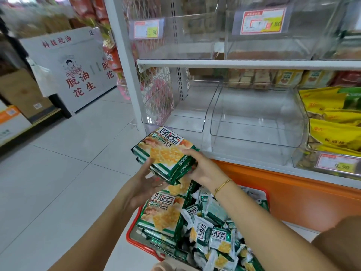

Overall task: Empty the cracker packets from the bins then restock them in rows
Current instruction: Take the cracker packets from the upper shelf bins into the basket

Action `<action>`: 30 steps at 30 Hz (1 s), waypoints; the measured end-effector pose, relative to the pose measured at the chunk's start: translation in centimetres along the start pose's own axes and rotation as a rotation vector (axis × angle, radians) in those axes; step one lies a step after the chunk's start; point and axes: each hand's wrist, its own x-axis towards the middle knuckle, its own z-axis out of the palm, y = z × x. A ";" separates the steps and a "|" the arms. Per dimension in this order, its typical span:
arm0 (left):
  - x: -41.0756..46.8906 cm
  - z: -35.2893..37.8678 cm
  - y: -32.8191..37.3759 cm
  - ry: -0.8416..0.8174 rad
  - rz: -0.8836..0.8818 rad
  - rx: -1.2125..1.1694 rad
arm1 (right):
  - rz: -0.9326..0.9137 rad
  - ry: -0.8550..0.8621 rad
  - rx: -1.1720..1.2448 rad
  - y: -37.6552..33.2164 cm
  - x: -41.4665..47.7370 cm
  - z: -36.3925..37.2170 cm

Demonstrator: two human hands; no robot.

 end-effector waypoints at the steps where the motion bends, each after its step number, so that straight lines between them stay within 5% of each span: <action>1: -0.6 0.9 0.4 -0.034 0.046 -0.003 | 0.008 -0.031 -0.041 -1.0 -0.9 0.0; 8: -3.7 6.0 1.5 -0.091 0.192 0.205 | -0.115 -0.140 -0.814 -9.6 -7.9 -0.4; 14: -5.7 11.0 0.3 -0.231 0.199 0.285 | -0.081 -0.174 -1.076 -14.4 -12.7 -1.8; 30: -6.5 18.5 -1.0 -0.419 0.104 0.495 | -0.113 0.140 -0.603 -18.1 -21.4 -10.2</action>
